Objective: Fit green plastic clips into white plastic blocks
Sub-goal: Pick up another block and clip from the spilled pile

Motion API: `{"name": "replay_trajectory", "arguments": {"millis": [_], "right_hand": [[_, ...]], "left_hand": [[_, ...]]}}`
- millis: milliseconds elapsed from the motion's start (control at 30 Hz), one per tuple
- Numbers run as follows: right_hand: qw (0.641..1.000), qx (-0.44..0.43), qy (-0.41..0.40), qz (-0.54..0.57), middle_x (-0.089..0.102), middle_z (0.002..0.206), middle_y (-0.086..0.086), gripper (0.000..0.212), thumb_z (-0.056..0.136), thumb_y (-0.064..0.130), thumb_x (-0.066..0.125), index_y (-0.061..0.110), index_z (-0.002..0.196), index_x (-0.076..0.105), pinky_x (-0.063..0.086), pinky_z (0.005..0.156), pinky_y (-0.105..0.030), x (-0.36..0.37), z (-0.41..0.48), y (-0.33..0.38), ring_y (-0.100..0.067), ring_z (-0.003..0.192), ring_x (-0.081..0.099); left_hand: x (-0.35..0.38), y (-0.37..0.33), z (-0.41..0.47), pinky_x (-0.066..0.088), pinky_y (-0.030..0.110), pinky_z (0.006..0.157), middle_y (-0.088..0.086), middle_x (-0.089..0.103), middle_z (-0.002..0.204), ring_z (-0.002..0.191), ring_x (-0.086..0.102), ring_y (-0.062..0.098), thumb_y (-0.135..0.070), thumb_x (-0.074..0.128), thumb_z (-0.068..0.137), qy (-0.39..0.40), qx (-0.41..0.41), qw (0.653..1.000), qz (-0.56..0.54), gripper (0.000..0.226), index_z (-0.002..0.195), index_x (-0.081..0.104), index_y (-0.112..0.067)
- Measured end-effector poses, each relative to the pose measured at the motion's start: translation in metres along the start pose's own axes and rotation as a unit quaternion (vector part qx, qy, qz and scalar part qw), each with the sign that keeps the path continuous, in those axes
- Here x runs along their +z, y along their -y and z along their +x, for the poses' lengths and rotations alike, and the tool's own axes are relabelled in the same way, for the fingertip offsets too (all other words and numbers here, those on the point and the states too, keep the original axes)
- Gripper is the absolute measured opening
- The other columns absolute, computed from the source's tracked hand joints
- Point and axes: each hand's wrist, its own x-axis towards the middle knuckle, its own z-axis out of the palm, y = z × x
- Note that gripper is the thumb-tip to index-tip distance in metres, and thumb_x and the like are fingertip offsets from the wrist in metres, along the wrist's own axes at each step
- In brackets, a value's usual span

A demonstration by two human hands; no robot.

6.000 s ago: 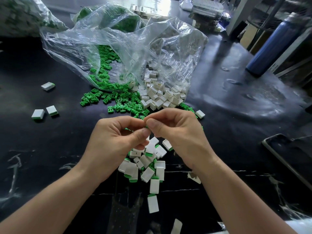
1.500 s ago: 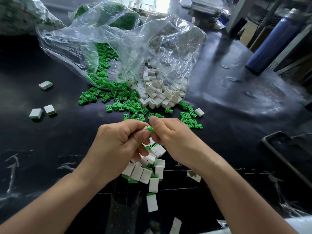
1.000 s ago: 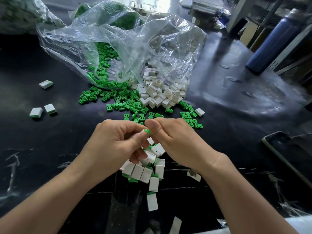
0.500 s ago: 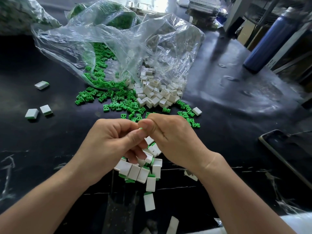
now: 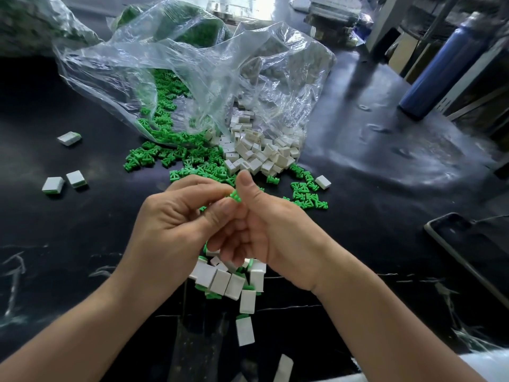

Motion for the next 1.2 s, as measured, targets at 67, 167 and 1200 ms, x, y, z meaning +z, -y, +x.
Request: {"name": "replay_trajectory", "arguments": {"millis": [67,167,1200], "right_hand": [[0.999,0.011,0.013,0.040,0.062,0.064,-0.004,0.059,0.073,0.062,0.035,0.008,0.071,0.060,0.043,0.051,-0.020,0.002,-0.001,0.001,-0.012,0.052,0.054],[0.994,0.012,0.021,0.108,0.061,0.061,-0.001,0.054,0.075,0.058,0.034,0.010,0.073,0.060,0.044,0.049,-0.018,0.008,-0.001,0.000,-0.010,0.052,0.055],[0.991,-0.046,-0.013,0.126,0.050,0.065,-0.004,0.044,0.078,0.049,0.034,0.011,0.077,0.056,0.038,0.054,-0.020,0.020,-0.005,0.001,-0.008,0.052,0.048]], "left_hand": [[0.001,0.001,0.000,0.053,0.020,0.065,0.000,0.065,0.086,0.077,0.063,0.011,-0.024,0.063,0.071,0.004,0.000,1.000,-0.016,0.018,0.083,0.074,-0.030],[0.001,0.003,0.000,0.053,0.020,0.063,0.001,0.064,0.085,0.076,0.063,0.011,-0.021,0.063,0.070,-0.008,-0.009,0.999,-0.046,0.018,0.081,0.075,-0.029],[0.008,0.007,-0.005,0.045,0.024,0.054,0.023,0.061,0.084,0.072,0.055,0.026,-0.038,0.071,0.066,-0.008,0.010,0.996,-0.094,0.022,0.081,0.071,-0.023]]}}
